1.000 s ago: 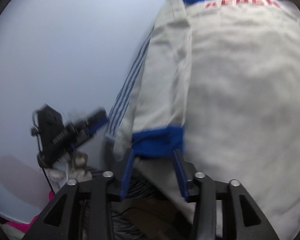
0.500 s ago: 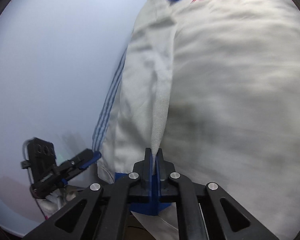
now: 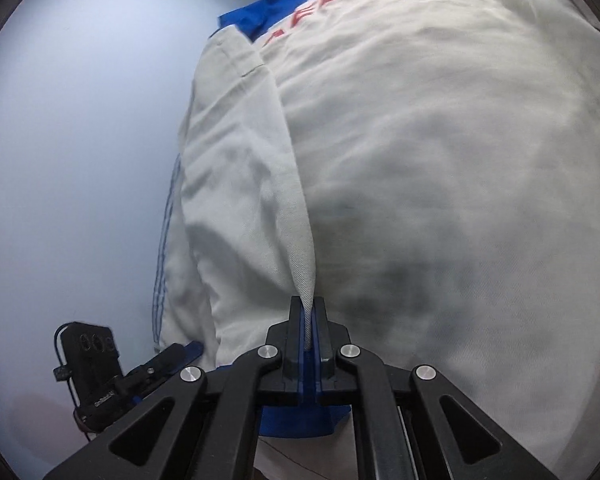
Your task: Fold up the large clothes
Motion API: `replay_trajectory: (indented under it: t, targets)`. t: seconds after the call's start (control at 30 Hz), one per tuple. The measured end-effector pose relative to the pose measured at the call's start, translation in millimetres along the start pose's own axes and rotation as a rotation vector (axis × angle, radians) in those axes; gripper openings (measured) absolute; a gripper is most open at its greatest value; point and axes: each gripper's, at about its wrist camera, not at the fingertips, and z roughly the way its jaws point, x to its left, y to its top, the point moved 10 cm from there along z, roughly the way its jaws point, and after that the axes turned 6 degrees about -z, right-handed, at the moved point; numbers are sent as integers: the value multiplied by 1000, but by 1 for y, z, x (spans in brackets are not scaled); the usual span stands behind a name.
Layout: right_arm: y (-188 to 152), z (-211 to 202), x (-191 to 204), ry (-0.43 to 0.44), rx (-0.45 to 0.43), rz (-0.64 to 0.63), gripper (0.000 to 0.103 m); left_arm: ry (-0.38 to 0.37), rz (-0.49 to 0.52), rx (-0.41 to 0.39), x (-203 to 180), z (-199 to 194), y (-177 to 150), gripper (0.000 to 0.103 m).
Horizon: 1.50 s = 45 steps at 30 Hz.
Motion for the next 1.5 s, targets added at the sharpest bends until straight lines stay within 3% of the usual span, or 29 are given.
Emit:
replay_trajectory:
  t: [0.1, 0.13, 0.2, 0.27, 0.3, 0.33, 0.37, 0.43, 0.63, 0.87, 1.03, 1.23, 1.33, 1.43, 1.5]
  targets:
    - [-5, 4, 4, -1, 30, -23, 12, -4, 17, 7, -11, 7, -6, 63]
    - [-6, 8, 6, -11, 52, -37, 27, -4, 25, 13, -15, 10, -7, 63]
    - [-10, 17, 11, -8, 72, -53, 26, 4, 37, 19, -18, 14, -8, 63]
    - [-12, 21, 13, -15, 76, -60, 12, -13, 26, 14, -21, 18, -4, 63]
    - [-14, 22, 13, -9, 83, -57, 8, -21, 15, 12, -22, 20, -2, 53]
    - [-15, 23, 14, 2, 86, -47, 6, -25, -1, 13, -21, 21, 1, 21]
    - [-15, 22, 14, 9, 86, -39, 4, -26, -20, 22, -19, 23, 3, 6]
    - [-15, 19, 18, 34, 80, -17, 3, -33, -29, 6, -19, 22, 6, 2]
    - [-27, 12, 63, 136, 95, -47, 3, 16, 102, -110, -23, -29, 17, 0]
    - [-55, 48, 131, 206, 175, -143, 2, 197, 224, -201, 14, -93, 31, 0]
    - [-69, 96, 152, 156, 227, -201, 2, 273, 172, -196, 51, -92, 38, 0]
    - [-67, 93, 164, 180, 216, -224, 2, 303, 213, -258, 48, -107, 43, 0]
    - [-69, 103, 162, 131, 231, -261, 3, 344, 190, -223, 61, -92, 42, 0]
    - [-83, 112, 154, 84, 314, -303, 15, 423, 182, -172, 82, -72, 35, 0]
    - [-81, 102, 155, 87, 303, -337, 20, 442, 206, -188, 79, -75, 35, 0]
